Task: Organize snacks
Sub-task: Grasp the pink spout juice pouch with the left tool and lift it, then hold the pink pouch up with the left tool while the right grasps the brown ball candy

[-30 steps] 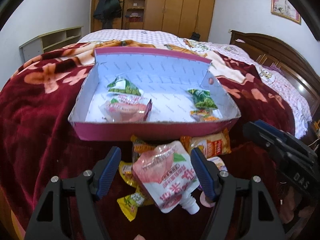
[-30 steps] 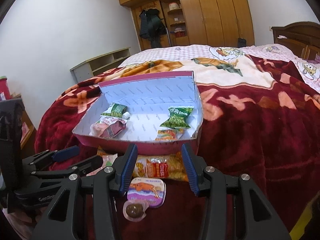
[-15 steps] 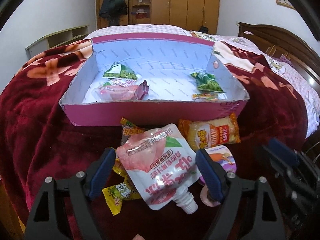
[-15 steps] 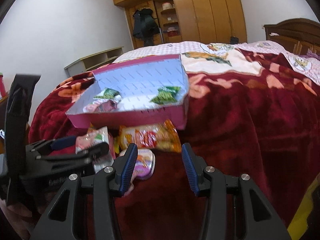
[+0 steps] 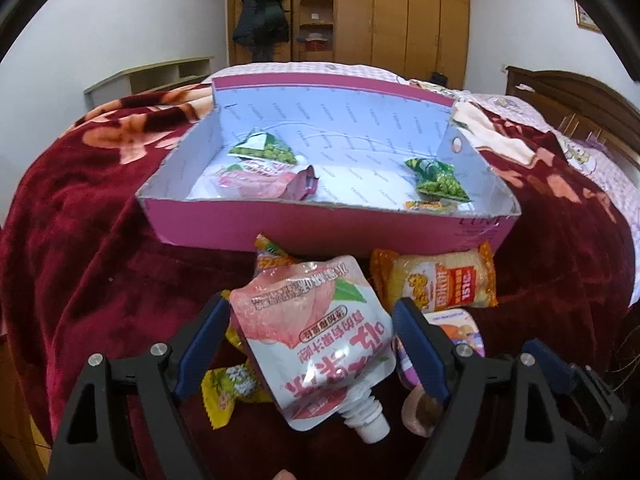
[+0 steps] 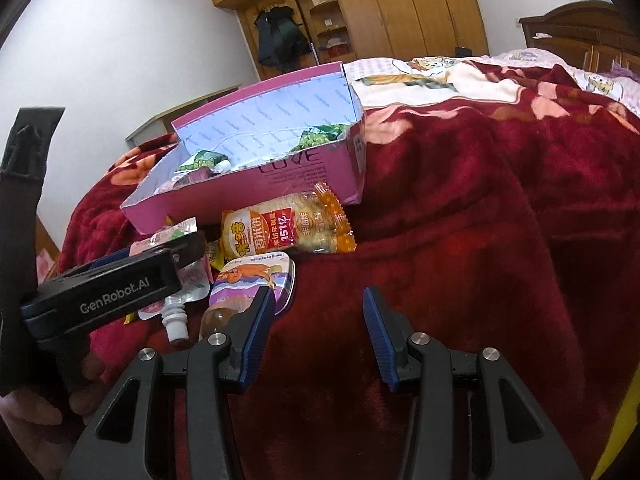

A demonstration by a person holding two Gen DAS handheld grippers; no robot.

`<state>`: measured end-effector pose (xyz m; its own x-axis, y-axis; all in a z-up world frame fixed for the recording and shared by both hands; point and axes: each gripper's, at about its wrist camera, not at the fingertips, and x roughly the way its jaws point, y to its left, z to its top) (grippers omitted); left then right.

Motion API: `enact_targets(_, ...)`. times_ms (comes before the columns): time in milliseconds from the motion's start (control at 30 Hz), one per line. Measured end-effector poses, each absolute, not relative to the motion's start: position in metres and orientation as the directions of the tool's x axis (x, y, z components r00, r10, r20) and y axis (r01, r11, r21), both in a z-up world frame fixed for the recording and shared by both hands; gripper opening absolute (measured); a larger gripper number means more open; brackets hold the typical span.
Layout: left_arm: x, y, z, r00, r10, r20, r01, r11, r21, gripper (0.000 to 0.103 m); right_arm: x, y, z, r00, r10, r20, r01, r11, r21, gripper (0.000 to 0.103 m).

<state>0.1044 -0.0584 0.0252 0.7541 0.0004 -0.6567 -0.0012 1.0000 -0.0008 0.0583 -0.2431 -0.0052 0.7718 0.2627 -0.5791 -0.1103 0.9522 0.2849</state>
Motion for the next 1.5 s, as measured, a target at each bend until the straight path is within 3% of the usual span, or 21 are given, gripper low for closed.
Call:
enact_targets(300,0.105,-0.067,0.018,0.763,0.063,-0.643,-0.052,0.998,0.035,0.091,0.056,-0.242,-0.010,0.775,0.282,-0.565,-0.126,0.946,0.299,0.050)
enact_targets(367,0.114,-0.068,0.012,0.725,0.080,-0.684,-0.069,0.997,0.044,0.091,0.056,-0.243,-0.010,0.776,0.286,-0.562,-0.128,0.944,0.305,0.050)
enact_targets(567,0.115,-0.053,0.006,0.697,0.053,-0.715,-0.107,0.994,-0.032,0.087,0.055,-0.244,-0.010,0.777,0.290,-0.558,-0.129,0.942,0.309,0.050)
enact_targets(1033,0.092,-0.041,0.033,0.775,-0.024,-0.632,-0.024,0.997,-0.068,0.083,0.053,-0.240,-0.008,0.778,0.266,-0.569,-0.115,0.951,0.287,0.050)
enact_targets(1500,0.075,-0.002,0.040,0.786,-0.022,-0.618,0.000,0.999,-0.035,0.084,0.045,-0.212,-0.001,0.750,0.288,-0.595,-0.148,0.950,0.273,0.050)
